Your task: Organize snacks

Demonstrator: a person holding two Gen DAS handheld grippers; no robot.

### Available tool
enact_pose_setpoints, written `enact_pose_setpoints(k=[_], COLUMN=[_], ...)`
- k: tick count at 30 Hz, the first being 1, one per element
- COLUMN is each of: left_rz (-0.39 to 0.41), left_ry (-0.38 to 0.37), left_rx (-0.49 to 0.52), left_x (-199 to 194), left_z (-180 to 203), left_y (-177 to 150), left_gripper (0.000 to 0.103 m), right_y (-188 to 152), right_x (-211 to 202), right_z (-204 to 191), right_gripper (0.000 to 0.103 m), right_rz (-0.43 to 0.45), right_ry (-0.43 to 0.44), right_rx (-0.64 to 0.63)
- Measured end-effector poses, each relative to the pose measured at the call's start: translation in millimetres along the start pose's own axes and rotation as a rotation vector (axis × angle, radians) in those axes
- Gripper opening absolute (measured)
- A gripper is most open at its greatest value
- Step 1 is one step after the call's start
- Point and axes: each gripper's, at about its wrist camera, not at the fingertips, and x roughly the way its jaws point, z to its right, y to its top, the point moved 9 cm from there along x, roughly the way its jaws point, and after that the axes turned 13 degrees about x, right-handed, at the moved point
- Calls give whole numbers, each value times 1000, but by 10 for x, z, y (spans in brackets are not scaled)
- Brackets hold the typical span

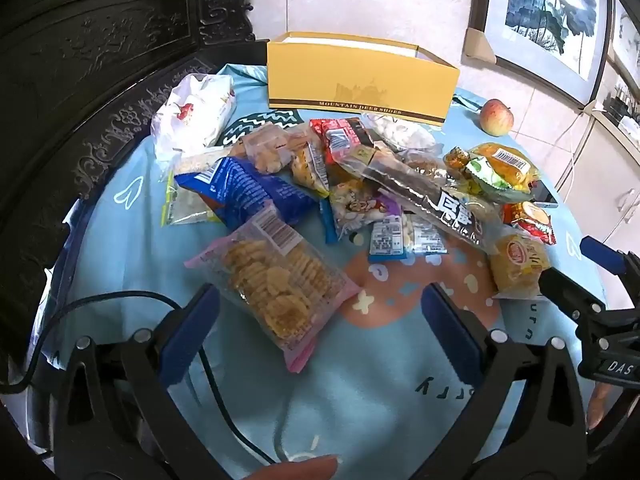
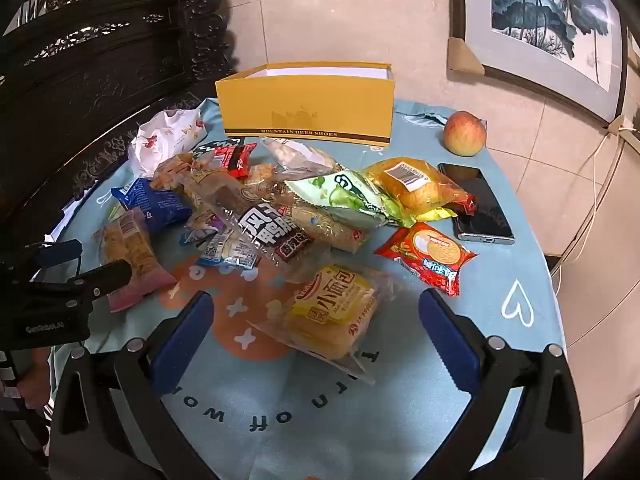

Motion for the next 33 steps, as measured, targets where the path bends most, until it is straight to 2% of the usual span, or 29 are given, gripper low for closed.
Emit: enact_pose_setpoints(k=[9,11,33], left_rz=[-63,-34,-42], left_ry=[-3,-19,-5], left_rx=[-17,-30,-45], left_x=[129,37,54], left_z=[84,-13,-25], left_y=[62,-7,-59], left_gripper=[101,101,101], right_y=[-12,-9,-33], right_x=[15,12,33], right_z=[-9,-8,-1], right_gripper=[102,102,102], right_rz=[-5,-6,-16], right_ry=[6,7,-5], right_rx=[4,8,51])
